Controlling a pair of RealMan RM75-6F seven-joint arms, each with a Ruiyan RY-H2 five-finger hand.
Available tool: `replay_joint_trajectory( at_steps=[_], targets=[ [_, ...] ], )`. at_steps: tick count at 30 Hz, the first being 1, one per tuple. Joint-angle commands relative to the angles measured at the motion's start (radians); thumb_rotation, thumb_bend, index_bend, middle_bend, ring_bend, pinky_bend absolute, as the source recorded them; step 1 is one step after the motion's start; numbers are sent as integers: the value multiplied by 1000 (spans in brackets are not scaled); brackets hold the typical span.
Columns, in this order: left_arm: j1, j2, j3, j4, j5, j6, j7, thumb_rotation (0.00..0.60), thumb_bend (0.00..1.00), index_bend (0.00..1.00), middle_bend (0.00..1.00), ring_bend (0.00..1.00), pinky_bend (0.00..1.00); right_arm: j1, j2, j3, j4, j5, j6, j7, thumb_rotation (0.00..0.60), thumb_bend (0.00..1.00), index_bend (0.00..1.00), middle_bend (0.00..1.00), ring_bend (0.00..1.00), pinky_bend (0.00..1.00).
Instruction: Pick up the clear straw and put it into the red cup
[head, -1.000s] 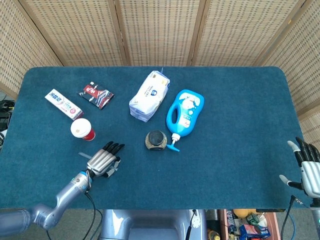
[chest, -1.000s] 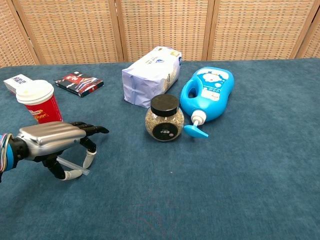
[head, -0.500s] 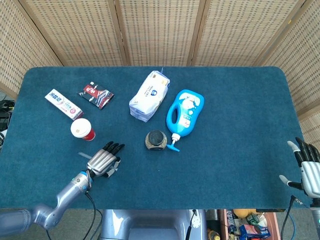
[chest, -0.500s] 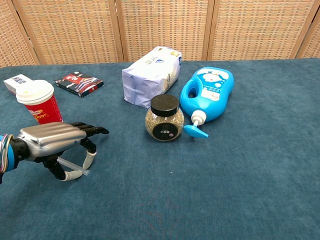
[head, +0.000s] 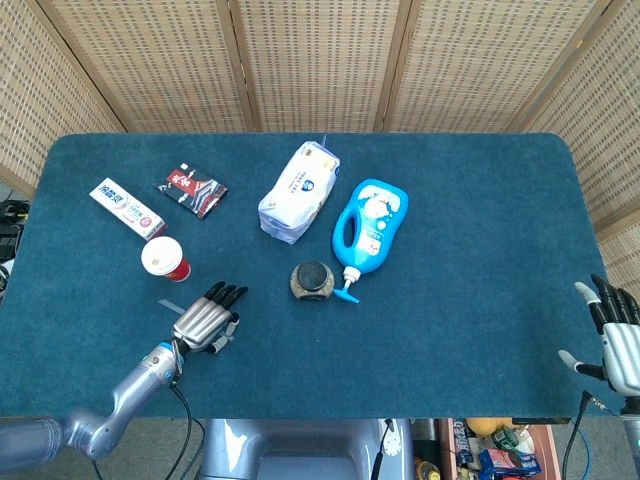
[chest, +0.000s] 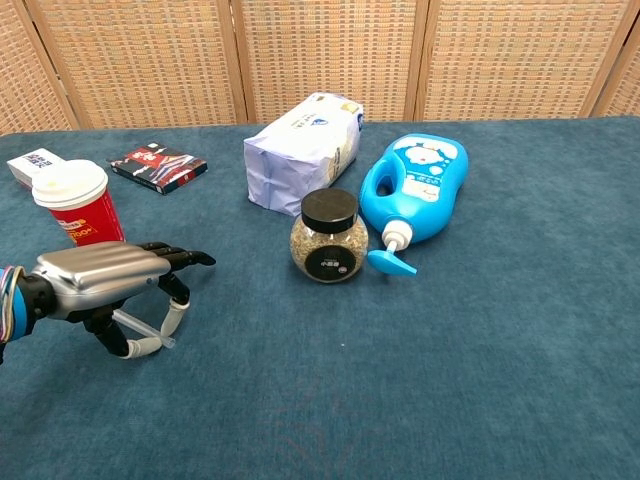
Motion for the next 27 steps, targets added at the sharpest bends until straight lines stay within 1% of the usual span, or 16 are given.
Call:
replay_joint_trajectory(
  at_steps=[1,8,10,11,15,18,19,21,22,25,27],
  targets=[
    [1,9,-2,-12,3,8,0,600,425,595,0,0,0,0,0,0,0,-1,1,0,600,0,0,0,0,0],
    [7,42,-9,-61,21,37,-24,600,425,595,0,0,0,0,0,-1,-2,-2,2,-1,600,0,0,0,0,0],
    [13,70,-14,-108,47,60,-63,600,425,595,0,0,0,0,0,-1,-3,-3,2,-2,600,0,0,0,0,0],
    [18,91,-17,-144,67,73,-105,600,425,595,0,0,0,-1,0,-2,-3,-4,3,-4,600,0,0,0,0,0],
    [24,148,-22,-204,147,100,-269,600,426,595,0,0,0,0,-1,-2,-5,-4,2,-8,600,0,0,0,0,0],
    [28,183,-30,-240,217,130,-470,600,425,595,0,0,0,0,-1,-2,-5,-4,3,-10,600,0,0,0,0,0],
    [29,199,-33,-245,255,153,-564,600,425,595,0,0,0,0,-1,-2,-6,-5,3,-11,600,0,0,0,0,0],
    [32,221,-35,-236,316,200,-678,600,425,595,0,0,0,0,-2,-3,-6,-5,3,-12,600,0,0,0,0,0],
    [36,230,-41,-224,349,241,-732,600,426,595,0,0,0,0,-2,-3,-6,-4,2,-12,600,0,0,0,0,0],
    [50,232,-51,-189,399,328,-814,600,426,595,0,0,0,1,-3,-3,-7,-3,0,-15,600,0,0,0,0,0],
    [67,226,-61,-156,422,406,-907,600,426,595,0,0,0,2,-4,-3,-8,-4,0,-22,600,0,0,0,0,0]
  ],
)
